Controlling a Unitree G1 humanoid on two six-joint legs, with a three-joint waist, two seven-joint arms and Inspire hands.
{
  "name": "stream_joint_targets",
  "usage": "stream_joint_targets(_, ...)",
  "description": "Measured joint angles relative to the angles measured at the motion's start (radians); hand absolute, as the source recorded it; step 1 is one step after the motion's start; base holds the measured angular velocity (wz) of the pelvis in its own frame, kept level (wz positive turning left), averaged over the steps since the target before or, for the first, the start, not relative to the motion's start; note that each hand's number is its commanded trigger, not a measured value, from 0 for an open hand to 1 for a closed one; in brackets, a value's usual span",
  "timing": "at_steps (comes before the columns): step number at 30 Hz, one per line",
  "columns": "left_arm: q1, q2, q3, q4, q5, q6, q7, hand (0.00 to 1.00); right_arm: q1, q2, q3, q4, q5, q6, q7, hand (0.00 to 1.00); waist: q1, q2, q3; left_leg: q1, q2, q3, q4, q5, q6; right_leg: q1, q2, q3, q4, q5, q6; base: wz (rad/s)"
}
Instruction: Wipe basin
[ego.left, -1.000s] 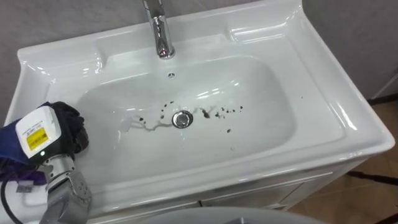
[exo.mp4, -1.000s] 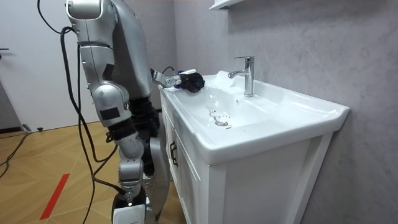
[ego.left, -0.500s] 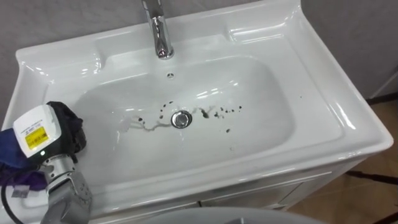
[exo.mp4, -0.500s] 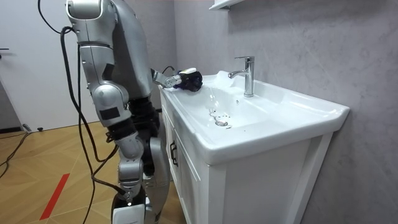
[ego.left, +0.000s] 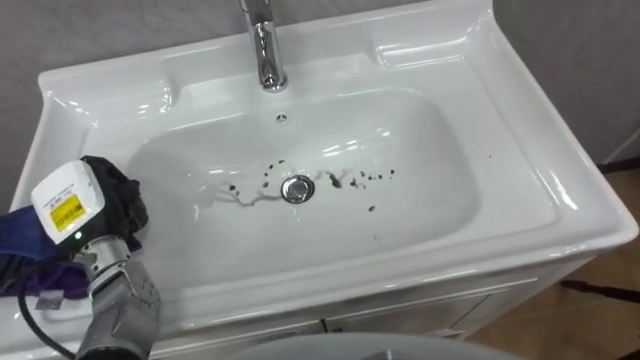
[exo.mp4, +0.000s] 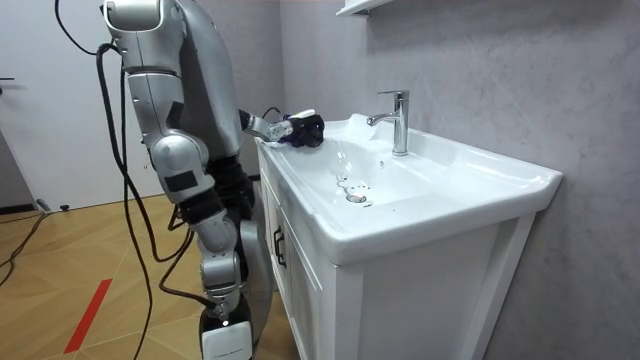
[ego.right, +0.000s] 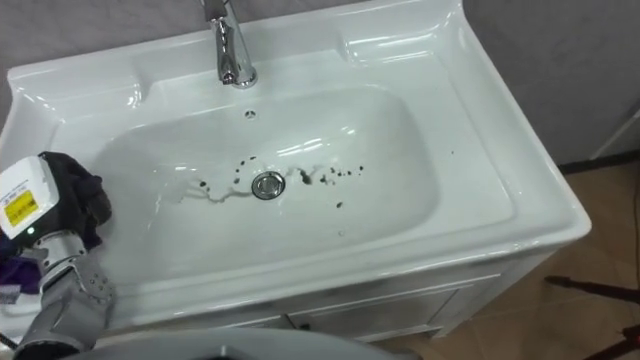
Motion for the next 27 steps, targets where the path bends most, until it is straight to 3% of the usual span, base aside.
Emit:
stream_joint_targets(4,-0.007,-0.003,0.017,-0.085,-0.023,0.025,-0.074,1.00,0.004,0.000,0.007,-0.003,0.071,-0.038,-0.011,0.00,0.003,-0.006,0.0086,-0.024,0.000,-0.029,0.001,0.000,0.000,-0.016,0.000,-0.009,0.000,0.000,0.001,0.14)
stream_joint_targets(5,-0.008,-0.003,0.017,-0.110,-0.036,0.029,-0.082,1.00,0.005,0.001,0.007,-0.007,0.087,-0.048,-0.015,0.00,0.002,-0.008,0.0161,-0.028,0.000,-0.028,0.002,0.000,0.000,-0.019,0.000,-0.011,-0.001,0.001,0.002,0.10)
stream_joint_targets(8,-0.008,-0.005,0.017,-0.177,-0.058,0.040,-0.094,1.00,0.009,0.001,0.027,-0.007,0.100,-0.089,-0.031,0.00,-0.001,-0.003,0.0245,-0.052,-0.001,-0.041,0.005,-0.001,0.000,-0.035,-0.002,-0.029,-0.001,0.006,0.004,0.15)
stream_joint_targets(11,-0.005,-0.005,0.015,-0.276,-0.092,0.037,-0.096,1.00,0.016,0.004,0.036,-0.006,0.114,-0.124,-0.044,0.00,-0.005,-0.008,0.0383,-0.072,-0.003,-0.053,0.006,0.000,0.000,-0.043,-0.006,-0.047,-0.002,0.006,0.004,0.22)
stream_joint_targets(15,-0.001,-0.005,0.013,-0.369,-0.104,0.033,-0.078,1.00,0.022,0.004,0.045,0.019,0.114,-0.156,-0.068,0.00,-0.011,0.001,0.0410,-0.077,-0.007,-0.053,0.008,0.000,0.000,-0.042,-0.011,-0.052,-0.002,0.008,0.007,0.01)
stream_joint_targets(19,-0.003,-0.005,-0.012,-0.457,-0.103,-0.001,-0.040,1.00,0.020,0.005,0.080,0.038,0.107,-0.172,-0.080,0.00,-0.024,0.016,0.0337,-0.074,-0.010,-0.053,0.012,0.000,0.000,-0.036,-0.015,-0.053,-0.002,0.009,0.009,0.00)
stream_joint_targets(21,-0.007,-0.005,-0.024,-0.465,-0.103,-0.031,-0.030,1.00,0.021,0.006,0.094,0.064,0.106,-0.185,-0.079,0.00,-0.029,0.017,0.0358,-0.064,-0.009,-0.053,0.012,0.000,0.000,-0.029,-0.015,-0.050,-0.001,0.009,0.009,-0.08)
stream_joint_targets(27,-0.012,-0.008,-0.040,-0.465,-0.102,-0.065,-0.031,1.00,0.018,0.009,0.095,0.079,0.103,-0.197,-0.079,0.00,-0.047,0.015,0.0393,-0.064,-0.009,-0.049,0.019,0.000,0.000,-0.040,-0.012,-0.028,0.001,0.009,0.009,-0.07)
